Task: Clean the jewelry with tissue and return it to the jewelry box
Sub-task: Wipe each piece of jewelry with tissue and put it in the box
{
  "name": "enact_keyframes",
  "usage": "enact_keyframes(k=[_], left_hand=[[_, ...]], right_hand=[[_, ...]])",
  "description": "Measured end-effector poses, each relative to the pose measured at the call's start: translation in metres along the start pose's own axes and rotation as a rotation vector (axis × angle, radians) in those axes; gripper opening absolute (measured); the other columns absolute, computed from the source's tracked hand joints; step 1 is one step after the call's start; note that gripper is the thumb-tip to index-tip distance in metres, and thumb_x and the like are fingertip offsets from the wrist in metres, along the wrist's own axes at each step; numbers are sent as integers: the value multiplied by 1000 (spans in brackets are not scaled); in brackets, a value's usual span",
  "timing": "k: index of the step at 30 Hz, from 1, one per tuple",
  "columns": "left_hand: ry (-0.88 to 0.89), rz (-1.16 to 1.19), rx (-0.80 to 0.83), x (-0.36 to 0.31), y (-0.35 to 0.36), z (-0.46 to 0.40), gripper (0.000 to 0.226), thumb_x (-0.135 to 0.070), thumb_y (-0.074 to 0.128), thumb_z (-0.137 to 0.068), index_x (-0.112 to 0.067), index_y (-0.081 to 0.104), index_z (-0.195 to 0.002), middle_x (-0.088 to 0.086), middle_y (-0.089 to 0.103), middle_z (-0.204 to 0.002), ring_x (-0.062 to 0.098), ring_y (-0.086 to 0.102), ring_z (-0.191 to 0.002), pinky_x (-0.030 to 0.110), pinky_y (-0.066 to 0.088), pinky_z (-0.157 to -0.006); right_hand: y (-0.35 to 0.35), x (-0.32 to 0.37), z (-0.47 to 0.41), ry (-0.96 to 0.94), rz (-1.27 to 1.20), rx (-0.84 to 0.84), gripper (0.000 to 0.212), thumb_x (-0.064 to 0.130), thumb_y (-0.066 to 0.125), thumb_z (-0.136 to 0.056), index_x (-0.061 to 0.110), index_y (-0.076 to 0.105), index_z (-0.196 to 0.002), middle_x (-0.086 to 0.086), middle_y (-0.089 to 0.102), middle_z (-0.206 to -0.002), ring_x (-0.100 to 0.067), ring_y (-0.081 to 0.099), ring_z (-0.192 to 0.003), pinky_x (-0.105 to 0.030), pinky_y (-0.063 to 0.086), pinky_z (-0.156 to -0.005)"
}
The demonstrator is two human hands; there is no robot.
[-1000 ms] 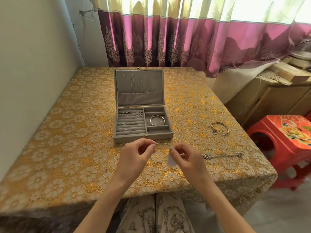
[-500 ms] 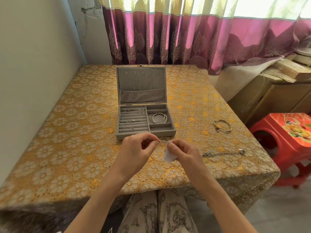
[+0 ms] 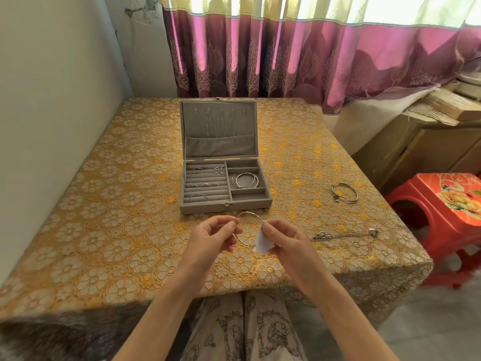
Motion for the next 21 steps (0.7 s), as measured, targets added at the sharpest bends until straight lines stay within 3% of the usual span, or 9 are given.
enact_keyframes(k=[3,5,8,11,15,19,21], left_hand=[[437,-633,-54,-24,-3,0,25,-15,59,-89,-26,62,-111,-14,59,-96,0,49,-70,12,44,-67],[683,-823,32,-36,6,5,30,-16,61,-87,-24,62,-116,-12,58,-101,-1,50,-77,13,44,-74],[876,-996,135,-42,14,10,16,-14,63,-86,-14,70,-99,-4,64,-89,5,57,-79,17,49,-69],[868,-914,99,-42,11,9,11,-11,64,-84,-11,72,-92,-5,68,-82,3,61,-72,18,49,-65],[730,-725,10,-34,11,9,14,-2,65,-82,-10,73,-89,-8,67,-73,-1,61,-68,9,46,-60],[593,-597,-23,-29,6,6,14,-2,65,-82,-13,74,-85,-12,66,-68,-2,58,-56,8,42,-53],[513,-513,-50,-27,2,3,16,-5,65,-83,-18,72,-81,-9,67,-65,2,56,-51,12,43,-50]], right_hand=[[1,8,-1,-47,264,5,9,23,61,-83,16,64,-77,5,58,-69,-7,50,-66,-15,37,-61],[6,14,-2,-85,379,32,11,18,59,-87,15,64,-78,5,58,-68,-1,50,-61,-11,38,-58],[12,17,-2,-86,398,74,11,19,58,-87,17,65,-78,9,59,-67,2,51,-61,-9,39,-59],[11,16,-2,-68,350,63,11,20,58,-87,17,65,-79,12,57,-63,5,48,-55,-9,37,-55],[9,13,-3,-58,318,35,14,26,58,-85,15,66,-81,13,57,-61,2,47,-55,-11,36,-55],[1,0,2,19,198,24,24,38,61,-75,15,68,-80,2,59,-71,-19,46,-72,-25,35,-65],[-2,-4,5,35,151,24,23,38,62,-74,17,69,-78,1,60,-74,-21,43,-77,-27,33,-65]])
Point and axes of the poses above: each hand's wrist, its own z-axis away from the middle knuckle, its own y-axis out of the palm, x = y × z, the point moved 5 cm from there along -z, towards the middle knuckle
